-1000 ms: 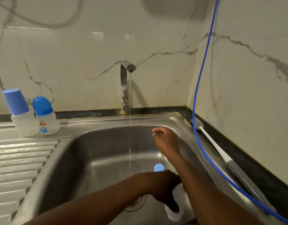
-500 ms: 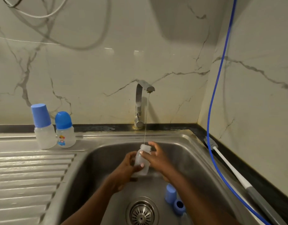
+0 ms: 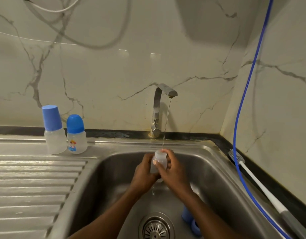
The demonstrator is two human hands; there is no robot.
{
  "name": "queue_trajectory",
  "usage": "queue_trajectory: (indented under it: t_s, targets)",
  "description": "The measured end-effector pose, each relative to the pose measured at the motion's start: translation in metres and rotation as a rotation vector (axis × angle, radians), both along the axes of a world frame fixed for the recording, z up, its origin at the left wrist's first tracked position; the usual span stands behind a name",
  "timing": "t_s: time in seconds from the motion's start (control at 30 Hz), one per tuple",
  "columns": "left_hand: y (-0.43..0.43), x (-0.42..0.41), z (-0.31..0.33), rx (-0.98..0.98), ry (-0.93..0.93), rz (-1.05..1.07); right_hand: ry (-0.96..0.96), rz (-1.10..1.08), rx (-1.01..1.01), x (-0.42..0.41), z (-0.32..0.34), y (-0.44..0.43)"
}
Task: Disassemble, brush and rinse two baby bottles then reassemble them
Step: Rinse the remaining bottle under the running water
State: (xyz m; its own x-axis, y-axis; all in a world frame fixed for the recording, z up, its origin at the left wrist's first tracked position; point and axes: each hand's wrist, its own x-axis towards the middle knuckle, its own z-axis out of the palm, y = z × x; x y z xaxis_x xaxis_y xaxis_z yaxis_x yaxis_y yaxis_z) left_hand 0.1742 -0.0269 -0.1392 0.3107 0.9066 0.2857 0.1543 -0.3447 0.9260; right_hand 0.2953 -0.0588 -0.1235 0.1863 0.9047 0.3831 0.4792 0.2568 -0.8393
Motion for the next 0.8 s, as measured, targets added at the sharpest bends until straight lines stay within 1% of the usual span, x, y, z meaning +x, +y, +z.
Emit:
queue_trajectory:
  t_s: [0.07, 0.1, 0.13, 0.2, 0.27, 0.3, 0.37, 0.4, 0.47, 0.5, 0.57, 0.63, 0.7, 0.8]
  targets:
    - [0.001, 0.0, -0.002, -0.006, 0.004, -0.021, 0.005, -0.026, -0.001, 0.004, 0.0, 0.002]
    - [0.0, 0.0, -0.003, -0.01, 0.04, -0.038, 0.0, -0.032, -0.026, 0.004, 0.001, 0.0]
    - [-0.002, 0.0, -0.001, -0.005, 0.061, -0.054, -0.037, -0.032, -0.037, 0.004, 0.001, -0.002]
    - [-0.001, 0.0, -0.002, -0.002, 0.032, -0.043, -0.072, -0.027, -0.011, 0.004, -0.001, -0.002]
    - [0.001, 0.001, -0.005, -0.026, 0.014, -0.034, -0.03, -0.012, -0.053, 0.002, -0.005, 0.001]
    - [0.0, 0.001, -0.003, -0.008, 0.026, -0.012, -0.038, 0.003, -0.077, -0.001, -0.004, 0.001]
    - [0.001, 0.001, -0.002, 0.045, 0.012, 0.019, -0.054, -0.01, -0.045, -0.003, -0.003, 0.003]
    - [0.003, 0.002, -0.004, 0.03, 0.016, 0.008, -0.049, -0.022, -0.025, -0.001, -0.005, 0.005]
    - [0.0, 0.004, -0.006, -0.054, 0.049, -0.045, -0.071, -0.021, -0.075, 0.002, -0.006, 0.005]
    - [-0.001, 0.004, -0.004, -0.055, 0.065, -0.045, -0.075, -0.032, -0.078, 0.001, -0.004, 0.004]
    - [0.0, 0.003, -0.004, -0.046, -0.013, 0.004, -0.021, -0.06, -0.027, 0.004, -0.005, 0.009]
    - [0.002, 0.0, -0.008, -0.102, -0.08, 0.028, 0.017, -0.023, -0.077, 0.002, -0.01, 0.012]
    - [0.001, -0.002, -0.009, -0.144, -0.05, 0.036, 0.018, 0.049, -0.152, -0.002, -0.013, 0.011]
    - [0.003, 0.002, -0.014, -0.147, -0.058, -0.028, 0.049, 0.022, -0.144, 0.0, -0.013, 0.013]
